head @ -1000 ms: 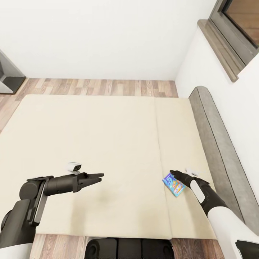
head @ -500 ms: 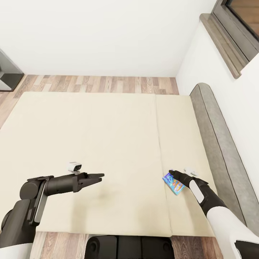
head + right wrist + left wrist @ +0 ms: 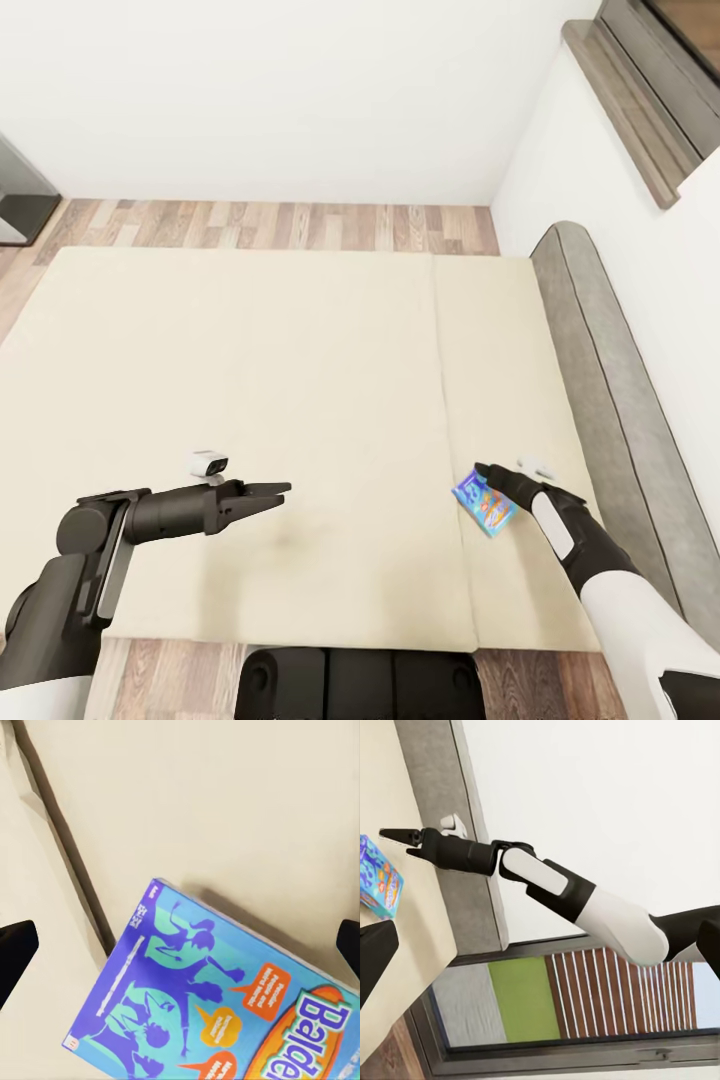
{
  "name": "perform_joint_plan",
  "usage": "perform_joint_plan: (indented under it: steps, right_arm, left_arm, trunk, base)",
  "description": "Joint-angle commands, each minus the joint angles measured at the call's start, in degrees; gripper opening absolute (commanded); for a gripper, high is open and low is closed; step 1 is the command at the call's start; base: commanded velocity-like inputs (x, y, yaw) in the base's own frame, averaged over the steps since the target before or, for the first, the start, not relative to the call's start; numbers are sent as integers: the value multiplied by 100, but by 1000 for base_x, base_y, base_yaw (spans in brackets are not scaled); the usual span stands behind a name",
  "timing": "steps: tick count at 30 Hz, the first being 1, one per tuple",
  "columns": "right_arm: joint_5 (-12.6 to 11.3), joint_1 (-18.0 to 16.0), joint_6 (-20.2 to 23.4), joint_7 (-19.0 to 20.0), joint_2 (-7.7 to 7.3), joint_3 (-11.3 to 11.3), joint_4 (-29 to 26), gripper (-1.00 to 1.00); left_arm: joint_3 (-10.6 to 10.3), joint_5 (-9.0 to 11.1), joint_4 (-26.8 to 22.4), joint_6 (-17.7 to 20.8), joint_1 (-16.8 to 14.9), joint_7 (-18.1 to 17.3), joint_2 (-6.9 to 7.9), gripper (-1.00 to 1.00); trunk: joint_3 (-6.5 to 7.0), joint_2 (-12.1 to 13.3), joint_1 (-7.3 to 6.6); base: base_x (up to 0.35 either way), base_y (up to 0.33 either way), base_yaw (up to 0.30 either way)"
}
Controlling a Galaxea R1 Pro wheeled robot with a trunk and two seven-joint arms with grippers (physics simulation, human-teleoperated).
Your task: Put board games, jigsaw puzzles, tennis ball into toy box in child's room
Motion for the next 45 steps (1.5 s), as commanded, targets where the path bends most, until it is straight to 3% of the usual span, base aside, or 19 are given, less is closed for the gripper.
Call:
perform_joint_plan:
  steps: [1, 12, 15, 20, 23, 27, 34, 45]
  right_arm:
    - [-13, -5, 47, 15, 3, -25, -34, 100]
    - [15, -725, 833, -40, -37, -16, -119, 100]
    - [225, -795, 897, -87, -61, -16, -100, 100]
    - [587, -822, 909, -128, -70, -28, -76, 100]
    - [666, -826, 899, -136, -77, -32, 0, 100]
    - [706, -828, 883, -143, -101, -38, 201, 100]
    - [729, -829, 579, -139, -276, -31, 543, 100]
    - [750, -812, 378, -137, -300, -1, 828, 100]
  left_arm:
    - [0, -5, -1, 61, -1, -24, 2, 100]
    - [7, -5, -1, 51, -2, -24, 3, 100]
    - [5, -5, -1, 50, -2, -24, 7, 100]
    - [31, -5, -1, 51, -1, -24, 42, 100]
    - [38, -5, -1, 51, 0, -24, 46, 100]
    - [42, -5, -1, 52, 0, -24, 46, 100]
    - [43, -5, -1, 52, 1, -24, 26, 100]
    - [43, -5, -1, 44, 0, -24, 15, 100]
  trunk:
    - [-15, -9, 3]
    - [-110, -9, 3]
    - [-136, -9, 3]
    - [-179, -9, 3]
    - [-204, -9, 3]
    - [-239, -9, 3]
    - [-299, -9, 3]
    - [-394, -9, 3]
  base:
    - [0, 0, 0]
    - [0, 0, 0]
    - [0, 0, 0]
    - [0, 0, 0]
    - [0, 0, 0]
    - [0, 0, 0]
    - [0, 0, 0]
    - [0, 0, 0]
